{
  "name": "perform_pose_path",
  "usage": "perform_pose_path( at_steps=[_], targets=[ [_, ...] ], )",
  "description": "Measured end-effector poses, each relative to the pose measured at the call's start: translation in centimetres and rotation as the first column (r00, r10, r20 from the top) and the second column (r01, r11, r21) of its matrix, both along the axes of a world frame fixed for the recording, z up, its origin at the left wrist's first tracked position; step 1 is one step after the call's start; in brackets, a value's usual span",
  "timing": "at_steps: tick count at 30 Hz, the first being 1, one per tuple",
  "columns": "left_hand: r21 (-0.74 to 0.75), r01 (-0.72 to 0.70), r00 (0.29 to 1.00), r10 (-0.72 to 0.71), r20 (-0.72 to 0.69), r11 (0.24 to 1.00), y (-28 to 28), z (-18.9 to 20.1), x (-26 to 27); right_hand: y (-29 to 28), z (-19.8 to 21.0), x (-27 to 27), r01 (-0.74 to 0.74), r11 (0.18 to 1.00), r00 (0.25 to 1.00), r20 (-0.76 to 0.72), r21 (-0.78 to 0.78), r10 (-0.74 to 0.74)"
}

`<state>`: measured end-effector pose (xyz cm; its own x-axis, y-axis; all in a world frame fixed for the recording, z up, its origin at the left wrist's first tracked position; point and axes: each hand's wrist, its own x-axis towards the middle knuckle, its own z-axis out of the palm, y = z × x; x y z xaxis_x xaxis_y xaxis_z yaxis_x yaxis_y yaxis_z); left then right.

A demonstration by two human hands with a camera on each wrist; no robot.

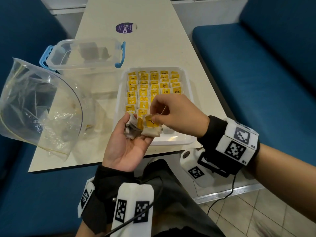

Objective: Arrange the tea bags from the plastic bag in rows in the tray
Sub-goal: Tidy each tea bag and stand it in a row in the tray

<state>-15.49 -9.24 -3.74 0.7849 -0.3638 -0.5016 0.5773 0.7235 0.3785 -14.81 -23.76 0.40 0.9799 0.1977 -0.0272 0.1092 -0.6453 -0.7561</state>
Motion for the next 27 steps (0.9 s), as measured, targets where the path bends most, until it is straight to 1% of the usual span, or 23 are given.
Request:
perform_pose_path(
  at_steps=[4, 8, 9, 11, 12, 15, 16, 18, 19, 22, 24, 27],
  targets=[
    [-0.002, -0.001, 0.999, 0.001, -0.04, 1.0, 0.3, -0.4, 0.2, -0.4, 0.7, 0.1, 0.006, 0.999, 1.0, 0.026, 0.052, -0.007],
    [0.0, -0.027, 0.995, 0.026, -0.091, 1.0, 0.4, -0.4, 0.2, -1.1, 1.7, 0.3, 0.003, 0.986, 0.999, -0.035, 0.166, 0.003],
    [-0.004, -0.035, 0.994, 0.034, -0.102, 0.999, 0.5, -0.5, 0.2, -1.4, 1.9, 0.4, 0.017, 0.989, 1.0, -0.016, 0.144, -0.015],
    [-0.017, -0.053, 0.992, 0.051, -0.117, 0.998, 0.6, -0.5, 0.1, -2.2, 2.2, 0.6, 0.046, 0.998, 0.998, 0.04, 0.041, -0.048],
    [-0.022, -0.058, 0.991, 0.055, -0.12, 0.998, 0.7, -0.5, 0.1, -2.6, 2.2, 0.8, 0.039, 0.999, 0.999, 0.035, 0.017, -0.039],
    [-0.037, -0.064, 0.991, 0.059, -0.122, 0.997, 0.9, -0.6, 0.0, -3.7, 2.1, 1.3, -0.009, 1.0, 0.998, -0.057, 0.02, 0.01],
    [-0.04, -0.066, 0.991, 0.061, -0.122, 0.997, 1.0, -0.6, 0.0, -4.2, 1.9, 1.5, -0.004, 1.0, 0.998, -0.067, -0.028, 0.002],
    [-0.046, -0.075, 0.989, 0.068, -0.131, 0.996, 1.0, -0.7, 0.0, -5.1, 1.3, 1.8, 0.006, 0.985, 0.997, -0.07, -0.175, -0.019],
    [-0.048, -0.077, 0.989, 0.07, -0.134, 0.996, 1.0, -0.7, 0.1, -5.5, 1.0, 1.9, 0.0, 0.976, 0.996, -0.084, -0.218, -0.018],
    [-0.059, -0.059, 0.992, 0.052, -0.117, 0.997, 1.0, -0.5, 0.1, -6.1, 0.1, 2.1, -0.027, 0.982, 0.983, -0.182, -0.188, -0.007],
    [-0.068, -0.058, 0.992, 0.05, -0.117, 0.996, 1.0, -0.5, 0.1, -6.5, -0.5, 2.4, -0.053, 0.963, 0.983, -0.183, -0.265, 0.004],
    [-0.04, -0.062, 0.991, 0.057, -0.12, 0.997, 0.9, -0.7, 0.1, -6.7, -1.6, 3.0, -0.091, 0.896, 0.988, -0.149, -0.434, 0.028]
  ],
)
